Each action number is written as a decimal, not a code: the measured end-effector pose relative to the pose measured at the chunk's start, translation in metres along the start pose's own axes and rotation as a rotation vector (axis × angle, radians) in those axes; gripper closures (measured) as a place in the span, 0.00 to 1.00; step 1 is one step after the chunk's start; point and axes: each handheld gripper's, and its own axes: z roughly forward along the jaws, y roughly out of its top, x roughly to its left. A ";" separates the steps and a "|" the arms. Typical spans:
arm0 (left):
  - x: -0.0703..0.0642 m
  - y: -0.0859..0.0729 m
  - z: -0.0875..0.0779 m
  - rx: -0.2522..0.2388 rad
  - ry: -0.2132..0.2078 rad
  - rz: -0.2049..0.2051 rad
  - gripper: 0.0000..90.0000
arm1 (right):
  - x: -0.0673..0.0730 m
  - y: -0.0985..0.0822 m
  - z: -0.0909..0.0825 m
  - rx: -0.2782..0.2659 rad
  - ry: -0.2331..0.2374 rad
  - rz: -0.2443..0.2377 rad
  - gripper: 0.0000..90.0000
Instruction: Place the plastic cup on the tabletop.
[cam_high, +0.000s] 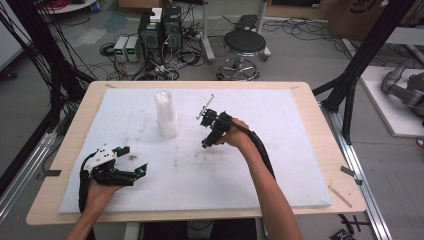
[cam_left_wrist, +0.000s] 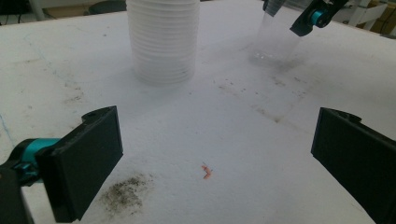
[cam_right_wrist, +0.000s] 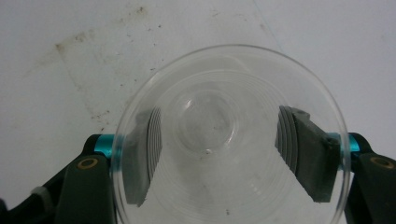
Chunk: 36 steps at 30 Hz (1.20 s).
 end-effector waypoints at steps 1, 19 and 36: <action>0.000 0.000 0.000 -0.001 -0.002 -0.001 0.02 | 0.001 0.001 0.002 0.007 -0.004 -0.002 0.35; 0.002 0.000 0.001 0.003 -0.014 -0.017 0.02 | 0.002 0.006 0.013 -0.015 0.008 -0.006 0.25; 0.004 0.000 0.000 -0.002 -0.033 -0.037 0.02 | 0.001 -0.011 -0.001 -0.071 -0.007 0.077 0.20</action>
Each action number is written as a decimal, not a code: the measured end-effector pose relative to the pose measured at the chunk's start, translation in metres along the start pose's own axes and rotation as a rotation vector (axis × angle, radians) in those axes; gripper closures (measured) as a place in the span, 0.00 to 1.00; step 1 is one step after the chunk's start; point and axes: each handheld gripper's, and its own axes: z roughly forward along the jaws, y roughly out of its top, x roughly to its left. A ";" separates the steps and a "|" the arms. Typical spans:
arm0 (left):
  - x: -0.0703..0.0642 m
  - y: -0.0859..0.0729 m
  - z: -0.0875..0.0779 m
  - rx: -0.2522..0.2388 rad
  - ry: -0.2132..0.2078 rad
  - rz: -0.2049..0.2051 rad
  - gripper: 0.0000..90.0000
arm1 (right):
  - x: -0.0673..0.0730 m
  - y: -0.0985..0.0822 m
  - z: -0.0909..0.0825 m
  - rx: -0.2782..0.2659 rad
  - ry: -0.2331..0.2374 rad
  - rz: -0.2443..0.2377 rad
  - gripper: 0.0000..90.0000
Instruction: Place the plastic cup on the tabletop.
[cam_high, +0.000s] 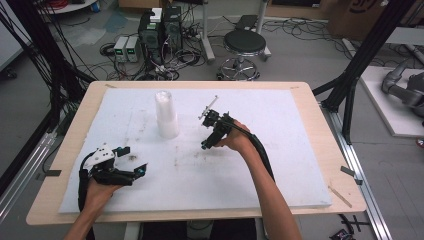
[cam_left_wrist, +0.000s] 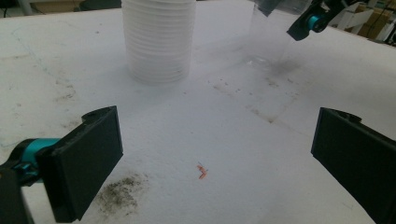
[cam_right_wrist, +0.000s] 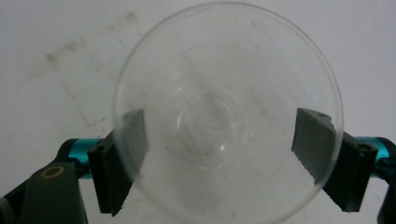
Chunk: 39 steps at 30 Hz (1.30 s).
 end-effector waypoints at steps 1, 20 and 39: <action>0.000 0.000 0.000 0.000 0.000 0.000 0.02 | 0.000 0.000 0.000 0.000 0.000 0.000 0.20; -0.001 0.000 0.001 0.007 0.001 0.010 0.02 | 0.006 -0.111 -0.061 -0.333 -0.052 0.116 0.20; -0.002 -0.001 -0.002 -0.026 0.003 0.018 0.02 | 0.016 -0.202 -0.064 -0.691 -0.121 0.271 0.20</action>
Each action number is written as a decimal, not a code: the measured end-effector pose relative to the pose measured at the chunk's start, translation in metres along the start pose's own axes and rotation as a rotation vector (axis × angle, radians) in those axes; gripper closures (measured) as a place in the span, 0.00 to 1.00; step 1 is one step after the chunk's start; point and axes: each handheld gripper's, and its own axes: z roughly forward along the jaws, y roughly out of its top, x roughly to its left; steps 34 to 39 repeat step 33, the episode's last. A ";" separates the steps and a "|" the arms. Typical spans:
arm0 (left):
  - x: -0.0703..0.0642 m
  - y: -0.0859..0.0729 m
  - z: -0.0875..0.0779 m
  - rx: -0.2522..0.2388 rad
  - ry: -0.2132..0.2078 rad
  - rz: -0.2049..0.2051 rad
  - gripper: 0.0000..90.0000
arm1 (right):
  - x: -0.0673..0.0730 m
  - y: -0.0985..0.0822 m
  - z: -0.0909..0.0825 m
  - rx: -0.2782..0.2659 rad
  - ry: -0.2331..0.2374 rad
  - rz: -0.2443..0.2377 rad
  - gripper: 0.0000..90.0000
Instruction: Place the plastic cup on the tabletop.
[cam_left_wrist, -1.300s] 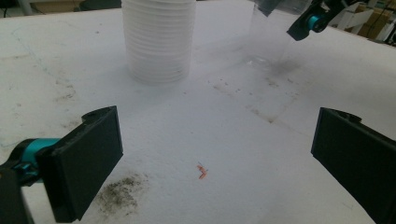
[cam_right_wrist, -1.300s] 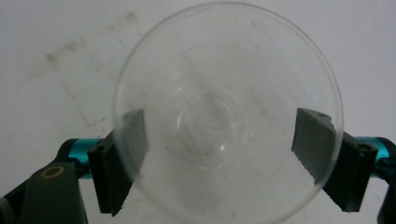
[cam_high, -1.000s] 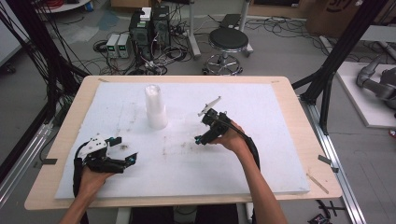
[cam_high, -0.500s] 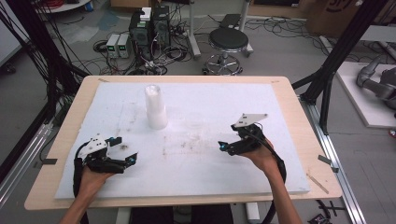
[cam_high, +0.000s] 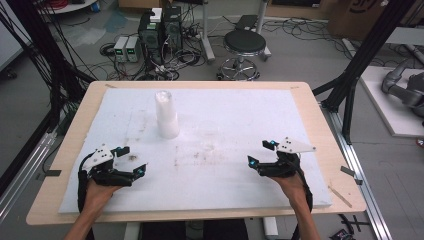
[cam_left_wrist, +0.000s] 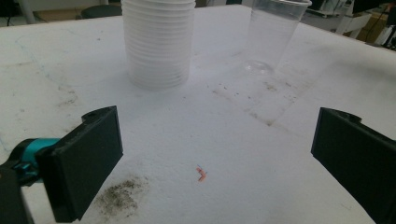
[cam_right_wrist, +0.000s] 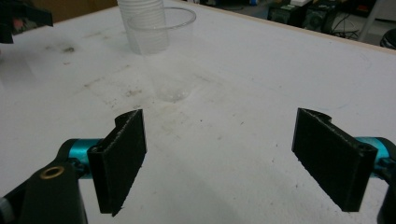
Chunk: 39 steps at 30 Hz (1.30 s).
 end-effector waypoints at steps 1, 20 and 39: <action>0.000 0.000 0.000 0.000 -0.001 0.002 0.02 | 0.000 -0.003 0.000 -0.012 -0.003 0.007 0.20; -0.002 -0.001 -0.002 -0.024 0.021 0.011 0.02 | -0.001 -0.021 0.007 -0.075 -0.077 0.011 0.20; -0.003 -0.001 -0.003 -0.026 0.034 0.021 0.02 | -0.001 -0.031 0.012 -0.066 -0.087 0.008 0.20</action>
